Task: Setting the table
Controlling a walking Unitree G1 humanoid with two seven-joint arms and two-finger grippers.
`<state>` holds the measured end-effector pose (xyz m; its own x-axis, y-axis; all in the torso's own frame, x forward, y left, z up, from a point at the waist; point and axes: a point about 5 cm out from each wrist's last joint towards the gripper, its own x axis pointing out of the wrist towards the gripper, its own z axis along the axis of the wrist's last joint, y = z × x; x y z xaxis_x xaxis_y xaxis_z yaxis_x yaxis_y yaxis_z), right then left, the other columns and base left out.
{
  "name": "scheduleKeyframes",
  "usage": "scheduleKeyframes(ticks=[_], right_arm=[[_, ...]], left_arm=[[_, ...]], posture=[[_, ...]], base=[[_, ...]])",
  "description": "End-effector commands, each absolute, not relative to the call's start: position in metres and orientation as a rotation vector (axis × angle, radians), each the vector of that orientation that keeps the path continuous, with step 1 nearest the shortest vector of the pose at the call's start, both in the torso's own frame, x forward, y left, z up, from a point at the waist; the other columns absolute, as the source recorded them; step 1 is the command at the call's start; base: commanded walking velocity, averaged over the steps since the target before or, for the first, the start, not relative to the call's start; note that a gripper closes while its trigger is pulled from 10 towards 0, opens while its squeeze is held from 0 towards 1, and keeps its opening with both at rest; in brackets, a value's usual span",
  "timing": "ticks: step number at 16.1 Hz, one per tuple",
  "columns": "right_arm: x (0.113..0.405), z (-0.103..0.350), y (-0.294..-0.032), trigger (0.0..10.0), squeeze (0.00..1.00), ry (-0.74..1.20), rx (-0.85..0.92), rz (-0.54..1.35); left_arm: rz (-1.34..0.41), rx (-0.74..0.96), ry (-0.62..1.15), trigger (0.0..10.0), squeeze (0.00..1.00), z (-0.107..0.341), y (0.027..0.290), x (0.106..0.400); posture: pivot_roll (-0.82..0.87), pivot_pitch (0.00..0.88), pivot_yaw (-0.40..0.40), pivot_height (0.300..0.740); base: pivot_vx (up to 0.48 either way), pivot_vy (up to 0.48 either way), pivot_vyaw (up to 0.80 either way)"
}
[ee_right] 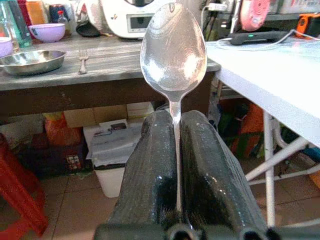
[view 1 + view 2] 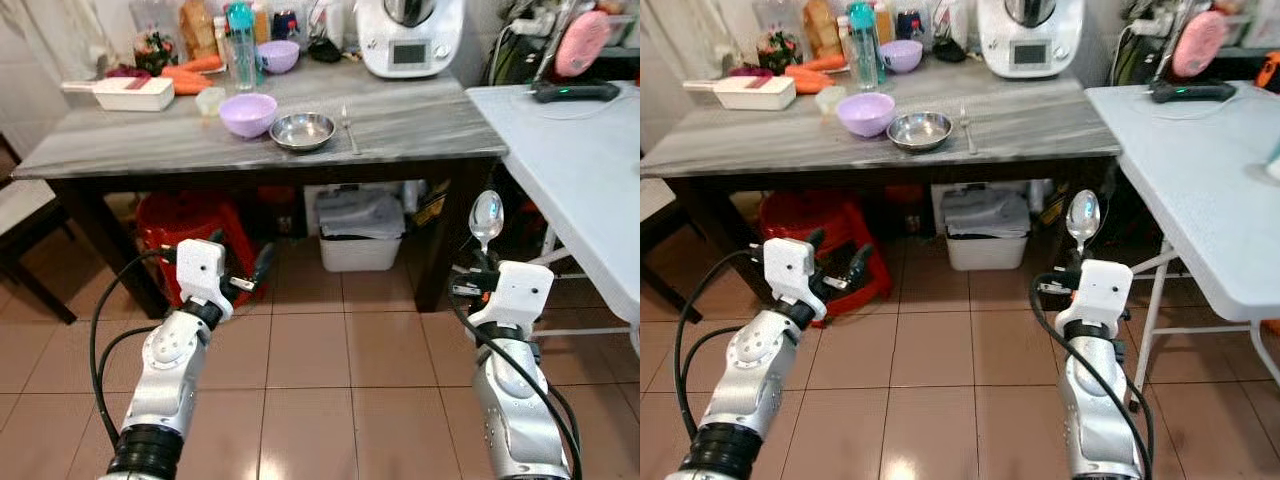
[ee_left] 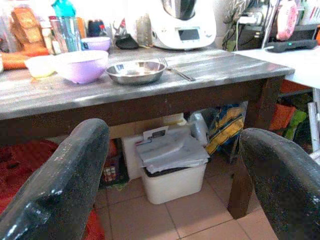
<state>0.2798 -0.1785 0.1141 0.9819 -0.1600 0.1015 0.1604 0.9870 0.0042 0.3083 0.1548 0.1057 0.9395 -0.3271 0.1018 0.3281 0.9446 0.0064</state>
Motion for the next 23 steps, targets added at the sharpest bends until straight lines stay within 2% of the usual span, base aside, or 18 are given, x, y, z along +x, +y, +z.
scheduleKeyframes(ticks=[1,10,23], right_arm=[[0.279,0.121,-0.175,10.0,0.00,-0.123,-0.008,-0.148],[0.268,0.121,-0.177,10.0,0.00,-0.125,-0.045,-0.151],[0.271,0.122,-0.176,10.0,0.00,-0.122,-0.058,-0.159]], left_arm=[[-0.338,-0.013,-0.098,10.0,0.00,0.107,0.155,0.307],[-0.323,-0.007,-0.062,10.0,0.00,0.100,0.162,0.291],[-0.358,-0.023,-0.061,10.0,0.00,0.104,0.150,0.295]], posture=[[-0.07,0.000,0.054,0.740],[-0.05,0.000,0.047,0.740],[-0.06,0.000,0.053,0.740]], base=[[0.341,0.000,0.00],[0.365,0.000,0.00],[0.366,0.000,0.00]])
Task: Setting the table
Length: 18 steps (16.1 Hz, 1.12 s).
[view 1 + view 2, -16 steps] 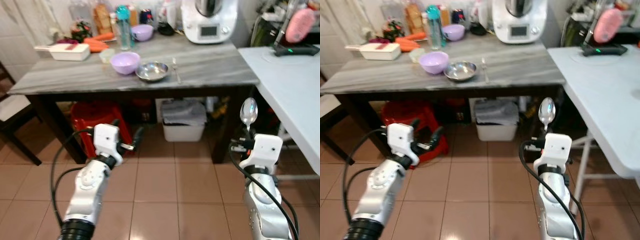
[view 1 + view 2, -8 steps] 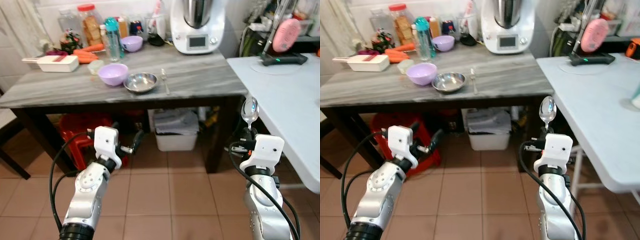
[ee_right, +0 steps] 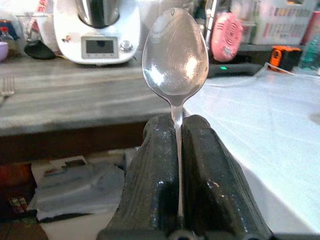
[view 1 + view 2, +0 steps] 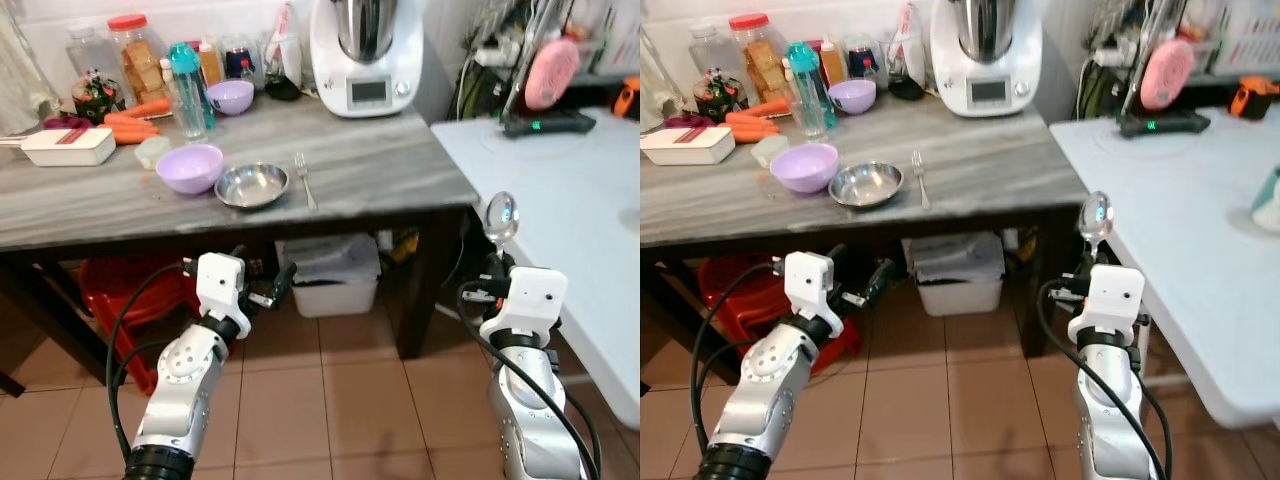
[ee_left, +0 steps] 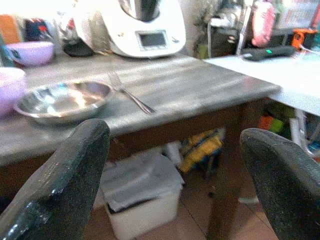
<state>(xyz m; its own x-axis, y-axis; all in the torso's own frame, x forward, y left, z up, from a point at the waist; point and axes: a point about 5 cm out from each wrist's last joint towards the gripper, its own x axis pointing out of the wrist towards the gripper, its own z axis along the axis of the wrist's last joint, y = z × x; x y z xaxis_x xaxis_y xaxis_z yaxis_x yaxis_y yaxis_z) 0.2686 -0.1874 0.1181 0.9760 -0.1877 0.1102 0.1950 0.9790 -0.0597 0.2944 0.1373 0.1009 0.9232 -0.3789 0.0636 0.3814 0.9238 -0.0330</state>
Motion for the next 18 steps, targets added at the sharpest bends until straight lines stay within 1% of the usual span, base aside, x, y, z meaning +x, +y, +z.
scheduleKeyframes(ticks=[1,6,9,14,18], right_arm=[[0.2713,0.1223,-0.1762,10.0,0.00,-0.121,-0.058,-0.158],[0.2701,0.1206,-0.1748,10.0,0.00,-0.115,-0.055,-0.157],[0.2703,0.1206,-0.1745,10.0,0.00,-0.115,-0.054,-0.154],[0.2718,0.1213,-0.1740,10.0,0.00,-0.117,-0.057,-0.154],[0.2742,0.1209,-0.1732,10.0,0.00,-0.116,-0.054,-0.156]], left_arm=[[-0.360,-0.023,-0.062,10.0,0.00,0.1047,0.1495,0.2955],[-0.367,-0.025,-0.062,10.0,0.00,0.1055,0.1481,0.2970],[-0.371,-0.026,-0.061,10.0,0.00,0.1051,0.1465,0.2967],[-0.374,-0.028,-0.063,10.0,0.00,0.1060,0.1451,0.2980],[-0.382,-0.025,-0.067,10.0,0.00,0.1073,0.1440,0.2989]], posture=[[-0.06,0.000,0.053,0.740],[-0.07,0.000,0.056,0.740],[-0.07,0.000,0.056,0.740],[-0.07,0.000,0.054,0.740],[-0.06,0.000,0.055,0.740]], base=[[0.371,0.000,0.41],[0.368,0.000,0.41],[0.369,0.000,0.00],[0.370,0.000,0.47],[0.373,0.000,0.00]])
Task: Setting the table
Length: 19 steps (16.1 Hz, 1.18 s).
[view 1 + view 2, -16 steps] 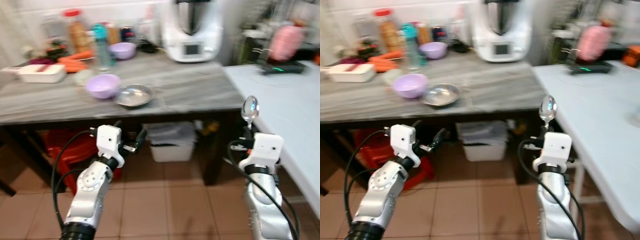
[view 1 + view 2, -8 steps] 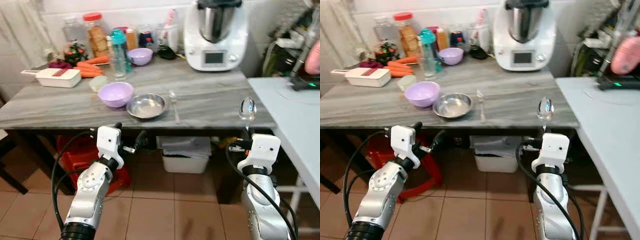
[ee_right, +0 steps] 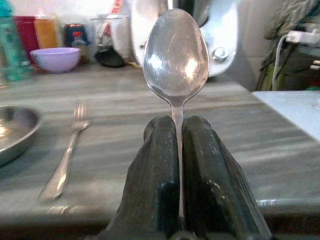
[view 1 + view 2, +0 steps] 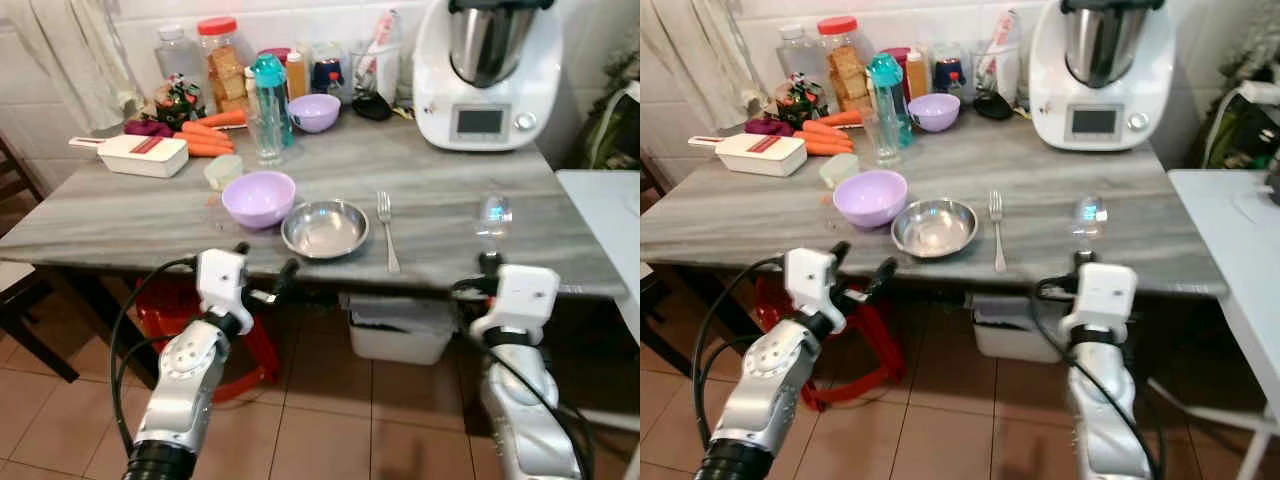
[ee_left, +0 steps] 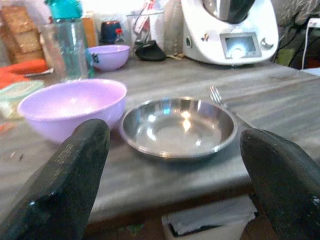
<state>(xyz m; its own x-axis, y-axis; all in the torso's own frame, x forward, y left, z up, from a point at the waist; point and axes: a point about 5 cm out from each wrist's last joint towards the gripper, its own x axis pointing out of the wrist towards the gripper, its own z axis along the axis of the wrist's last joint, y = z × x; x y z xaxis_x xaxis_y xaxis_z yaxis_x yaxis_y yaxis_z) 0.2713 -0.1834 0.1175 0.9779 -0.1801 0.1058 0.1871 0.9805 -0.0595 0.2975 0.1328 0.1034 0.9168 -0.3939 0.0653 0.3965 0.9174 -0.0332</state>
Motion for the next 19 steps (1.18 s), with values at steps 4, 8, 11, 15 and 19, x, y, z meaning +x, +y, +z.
scheduleKeyframes(ticks=[4,8,11,15,19], right_arm=[[0.277,0.122,-0.175,10.0,0.00,-0.119,-0.052,-0.173],[0.279,0.123,-0.177,10.0,0.00,-0.125,-0.040,-0.188],[0.279,0.122,-0.182,10.0,0.00,-0.107,-0.014,-0.225],[0.283,0.114,-0.193,10.0,0.00,-0.017,0.020,-0.283],[0.298,0.111,-0.197,10.0,0.00,0.085,0.045,-0.283]], left_arm=[[-0.389,-0.020,-0.064,10.0,0.00,0.107,0.144,0.299],[-0.420,-0.039,-0.068,10.0,0.00,0.107,0.141,0.296],[-0.564,-0.030,-0.045,10.0,0.00,0.101,0.141,0.279],[-0.667,-0.017,-0.006,10.0,0.00,0.096,0.139,0.271],[-0.780,-0.010,0.035,10.0,0.00,0.094,0.139,0.267]], posture=[[-0.06,0.000,0.055,0.740],[-0.06,0.000,0.055,0.740],[-0.06,0.000,0.053,0.740],[-0.06,0.000,0.050,0.740],[-0.07,0.000,0.051,0.740]], base=[[0.374,0.000,0.00],[0.189,0.000,0.00],[0.000,0.000,0.00],[0.000,0.000,0.00],[0.000,0.000,0.00]])
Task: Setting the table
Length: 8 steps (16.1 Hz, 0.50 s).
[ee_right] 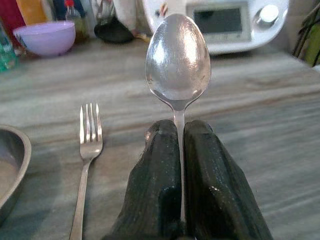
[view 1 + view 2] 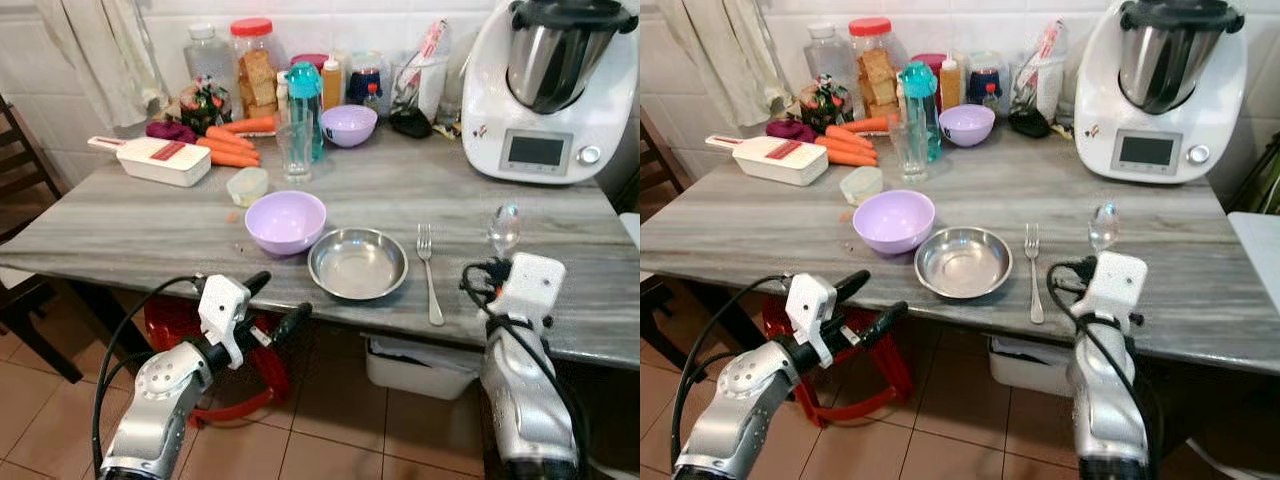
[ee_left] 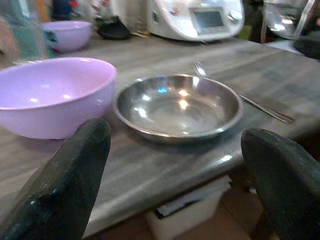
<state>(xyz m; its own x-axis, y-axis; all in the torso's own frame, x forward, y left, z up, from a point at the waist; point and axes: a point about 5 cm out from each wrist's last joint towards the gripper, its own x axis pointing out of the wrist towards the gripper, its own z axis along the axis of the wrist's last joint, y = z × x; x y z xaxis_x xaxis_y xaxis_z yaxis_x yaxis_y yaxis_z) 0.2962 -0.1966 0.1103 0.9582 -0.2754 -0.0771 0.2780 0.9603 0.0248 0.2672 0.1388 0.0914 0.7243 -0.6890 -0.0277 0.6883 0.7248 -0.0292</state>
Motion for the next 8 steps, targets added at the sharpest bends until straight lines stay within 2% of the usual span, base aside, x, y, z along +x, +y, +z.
scheduleKeyframes(ticks=[1,8], right_arm=[[0.301,0.111,-0.198,10.0,0.00,0.100,0.046,-0.286],[0.321,0.097,-0.190,10.0,0.00,0.256,0.070,-0.245]], left_arm=[[-0.782,-0.005,0.031,10.0,0.00,0.095,0.139,0.267],[-0.807,-0.009,0.048,10.0,0.00,0.093,0.138,0.265]], posture=[[-0.07,0.000,0.051,0.740],[-0.06,0.000,0.051,0.740]], base=[[0.000,0.000,0.00],[0.000,0.000,0.00]])
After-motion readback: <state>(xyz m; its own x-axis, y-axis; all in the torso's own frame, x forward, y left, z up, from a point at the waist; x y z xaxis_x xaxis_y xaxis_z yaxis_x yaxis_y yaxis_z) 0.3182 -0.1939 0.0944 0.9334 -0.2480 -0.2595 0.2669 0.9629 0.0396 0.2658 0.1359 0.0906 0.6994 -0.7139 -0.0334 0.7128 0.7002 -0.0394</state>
